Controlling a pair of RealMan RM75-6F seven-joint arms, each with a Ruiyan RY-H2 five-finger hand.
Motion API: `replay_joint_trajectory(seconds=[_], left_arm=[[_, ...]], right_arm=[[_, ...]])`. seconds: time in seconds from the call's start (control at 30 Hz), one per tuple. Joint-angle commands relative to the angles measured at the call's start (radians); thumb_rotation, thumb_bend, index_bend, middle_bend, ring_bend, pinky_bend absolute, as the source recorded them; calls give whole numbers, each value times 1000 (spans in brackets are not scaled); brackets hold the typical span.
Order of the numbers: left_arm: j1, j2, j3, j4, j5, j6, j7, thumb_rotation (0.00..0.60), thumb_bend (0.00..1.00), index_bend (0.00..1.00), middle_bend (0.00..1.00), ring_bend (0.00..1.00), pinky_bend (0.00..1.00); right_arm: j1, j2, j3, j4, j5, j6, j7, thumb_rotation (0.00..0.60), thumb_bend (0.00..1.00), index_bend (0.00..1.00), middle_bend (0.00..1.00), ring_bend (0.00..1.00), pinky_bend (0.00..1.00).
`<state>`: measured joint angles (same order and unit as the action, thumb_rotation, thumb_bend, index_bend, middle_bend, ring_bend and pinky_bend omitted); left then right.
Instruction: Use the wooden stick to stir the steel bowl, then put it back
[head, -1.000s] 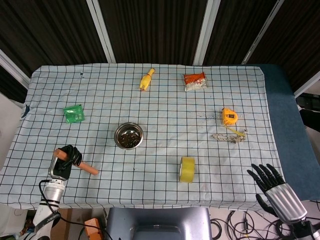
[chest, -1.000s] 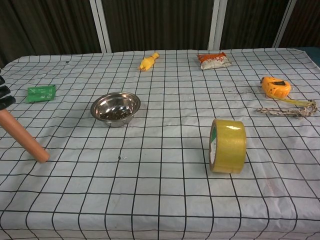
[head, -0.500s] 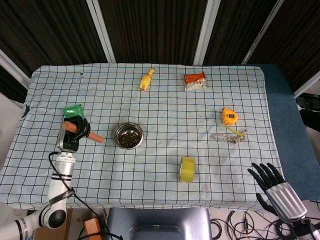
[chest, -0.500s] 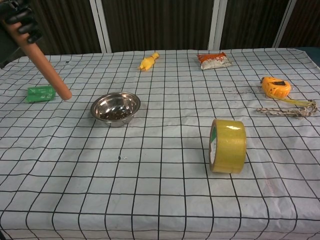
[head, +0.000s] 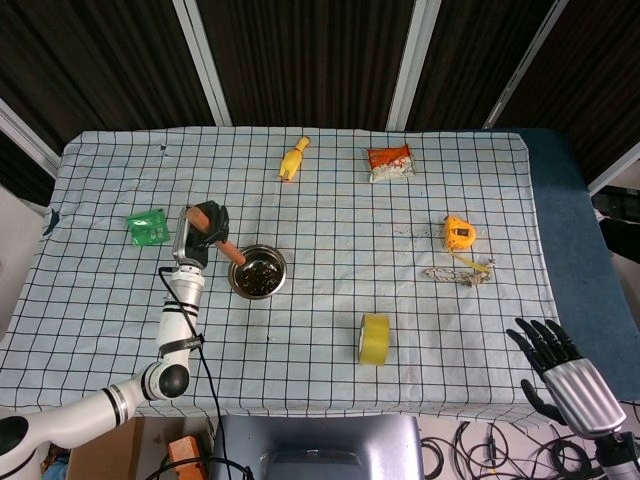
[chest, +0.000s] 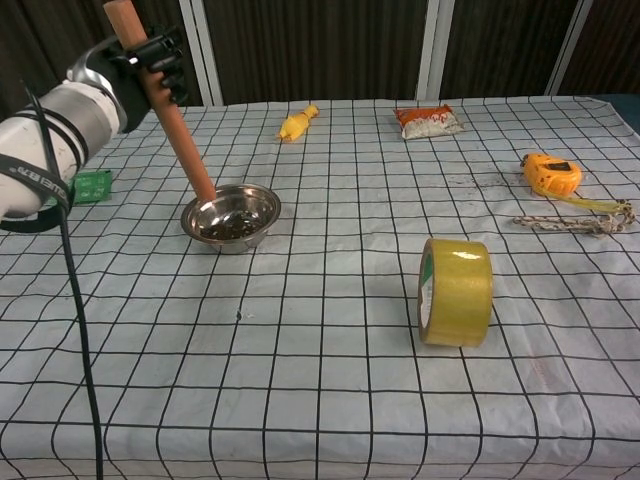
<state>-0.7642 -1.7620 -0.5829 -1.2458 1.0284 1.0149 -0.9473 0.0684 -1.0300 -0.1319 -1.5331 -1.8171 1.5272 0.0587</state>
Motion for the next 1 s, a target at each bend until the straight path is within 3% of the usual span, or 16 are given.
replay_joint_trajectory(seconds=[0.03,0.37,0.53,1.0], left_arm=[[-20,-35,8,27,34,3,-11,600,1000,971,1000,1000,1000],[-32,-74,36,40,78,25,12,600,1000,971,1000,1000,1000],[-36,-128,90,143,133,42,12,600,999,972,1000,1000,1000],[-29,-173,132,249,188,38,-48,600,999,972,1000,1000,1000]], right_arm=[[2,7,2,1,6,-2,13,600,428,0,0,0,35],[-1,20,0,4,3,12,42,600,429,0,0,0,36],[-3,24,-6,6,-13,19,48,600,428,0,0,0,37],[-10,28,-7,13,-22,38,66,600,429,0,0,0,36]])
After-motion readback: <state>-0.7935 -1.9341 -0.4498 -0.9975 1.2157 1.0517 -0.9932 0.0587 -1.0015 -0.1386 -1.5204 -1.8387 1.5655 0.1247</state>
